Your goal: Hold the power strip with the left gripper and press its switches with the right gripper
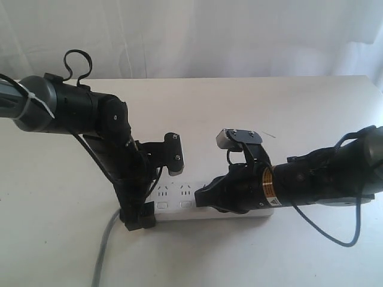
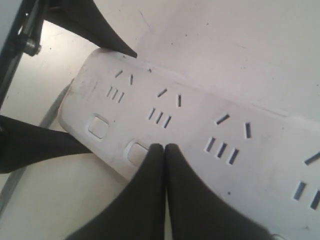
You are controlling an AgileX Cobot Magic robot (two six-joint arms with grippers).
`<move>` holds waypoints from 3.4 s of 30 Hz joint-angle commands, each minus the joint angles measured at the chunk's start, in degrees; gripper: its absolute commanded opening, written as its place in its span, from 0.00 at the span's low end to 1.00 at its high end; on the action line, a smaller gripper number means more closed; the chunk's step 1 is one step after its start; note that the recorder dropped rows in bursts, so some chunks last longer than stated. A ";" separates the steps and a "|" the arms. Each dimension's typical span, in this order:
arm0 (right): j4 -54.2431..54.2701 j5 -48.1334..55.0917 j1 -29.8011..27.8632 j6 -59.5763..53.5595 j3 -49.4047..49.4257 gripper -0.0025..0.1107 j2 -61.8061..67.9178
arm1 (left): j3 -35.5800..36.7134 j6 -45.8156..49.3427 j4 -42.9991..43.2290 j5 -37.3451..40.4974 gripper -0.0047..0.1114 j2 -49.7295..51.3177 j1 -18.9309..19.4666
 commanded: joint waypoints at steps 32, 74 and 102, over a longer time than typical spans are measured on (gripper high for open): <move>-5.86 4.71 0.03 2.36 0.22 0.02 -0.55 | 1.65 -5.15 4.40 1.87 0.04 0.62 -0.33; -6.89 9.41 0.03 4.30 0.85 0.02 -2.09 | 1.80 -3.70 6.52 5.27 0.04 3.21 -0.33; -6.66 24.01 7.38 7.00 1.93 0.02 0.79 | 1.80 -3.55 6.69 5.85 0.04 3.21 -0.33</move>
